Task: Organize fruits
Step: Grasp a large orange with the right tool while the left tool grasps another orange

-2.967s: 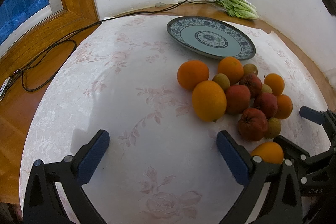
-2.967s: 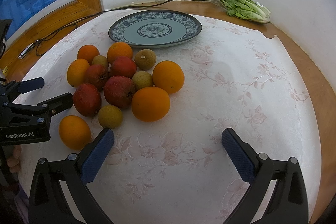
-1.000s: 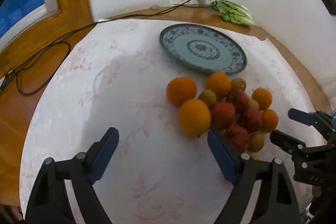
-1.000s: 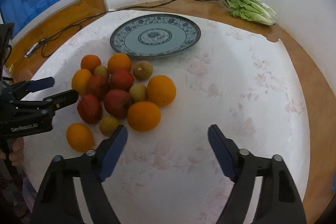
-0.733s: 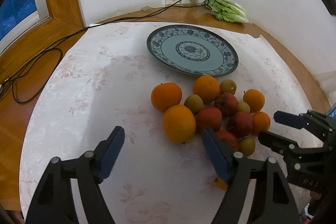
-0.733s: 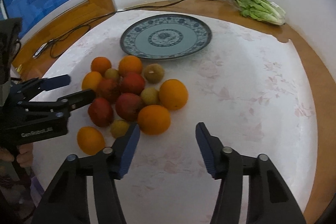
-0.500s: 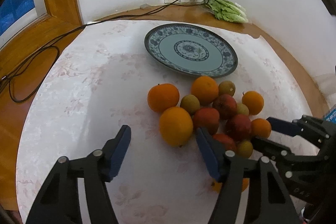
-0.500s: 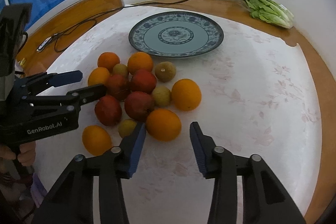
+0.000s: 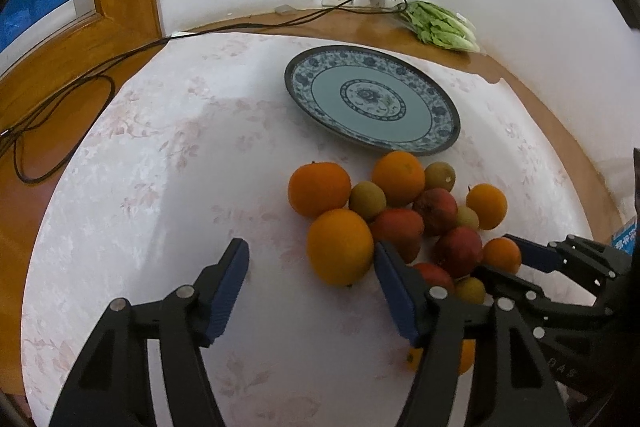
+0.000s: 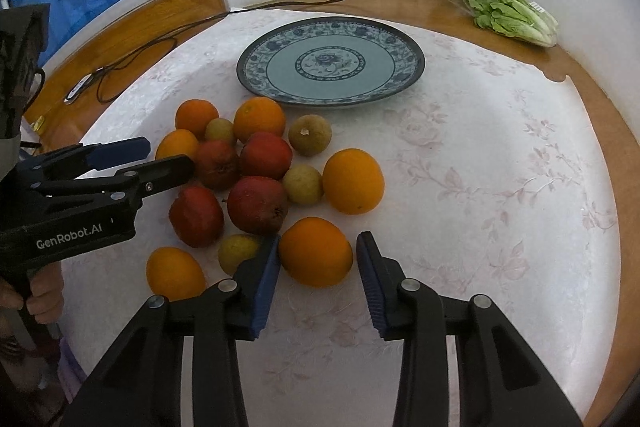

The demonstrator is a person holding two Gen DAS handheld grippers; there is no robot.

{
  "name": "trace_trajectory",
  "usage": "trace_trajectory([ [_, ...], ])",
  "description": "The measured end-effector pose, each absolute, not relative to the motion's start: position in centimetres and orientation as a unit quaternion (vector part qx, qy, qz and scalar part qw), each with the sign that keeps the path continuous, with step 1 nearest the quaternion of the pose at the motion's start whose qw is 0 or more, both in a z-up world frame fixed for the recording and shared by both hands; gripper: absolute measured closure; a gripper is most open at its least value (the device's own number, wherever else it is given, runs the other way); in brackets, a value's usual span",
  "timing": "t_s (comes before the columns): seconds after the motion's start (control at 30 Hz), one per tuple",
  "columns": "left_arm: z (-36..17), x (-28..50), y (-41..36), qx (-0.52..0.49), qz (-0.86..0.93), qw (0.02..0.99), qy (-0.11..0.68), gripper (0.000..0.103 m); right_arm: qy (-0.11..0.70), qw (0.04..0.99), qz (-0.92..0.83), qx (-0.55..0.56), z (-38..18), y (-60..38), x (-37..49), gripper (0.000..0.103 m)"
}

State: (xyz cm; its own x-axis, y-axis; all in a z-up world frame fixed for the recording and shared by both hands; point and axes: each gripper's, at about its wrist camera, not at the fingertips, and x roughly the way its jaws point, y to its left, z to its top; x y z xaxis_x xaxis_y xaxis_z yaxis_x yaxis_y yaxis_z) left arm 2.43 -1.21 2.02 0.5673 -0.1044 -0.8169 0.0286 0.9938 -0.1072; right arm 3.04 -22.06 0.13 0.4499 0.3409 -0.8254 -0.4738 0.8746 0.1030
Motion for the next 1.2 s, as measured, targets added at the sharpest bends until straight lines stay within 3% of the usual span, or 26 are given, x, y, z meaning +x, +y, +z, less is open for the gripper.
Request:
trace_trajectory([
  [0.4, 1.6, 2.8, -1.1, -0.044, -0.032, 0.88, 0.471, 0.031, 0.459, 0.85, 0.249, -0.066, 0.1, -22.2, 2.9, 0.067],
  [0.7, 1.6, 2.8, -1.9, -0.029, -0.047, 0.881, 0.47, 0.068, 0.455, 0.852, 0.252, -0.068, 0.1, -22.1, 3.0, 0.067],
  [1.2, 2.5, 1.8, -1.5, -0.042, -0.056, 0.882, 0.467, 0.068, 0.448, 0.858, 0.242, -0.061, 1.1, -22.7, 2.4, 0.067],
])
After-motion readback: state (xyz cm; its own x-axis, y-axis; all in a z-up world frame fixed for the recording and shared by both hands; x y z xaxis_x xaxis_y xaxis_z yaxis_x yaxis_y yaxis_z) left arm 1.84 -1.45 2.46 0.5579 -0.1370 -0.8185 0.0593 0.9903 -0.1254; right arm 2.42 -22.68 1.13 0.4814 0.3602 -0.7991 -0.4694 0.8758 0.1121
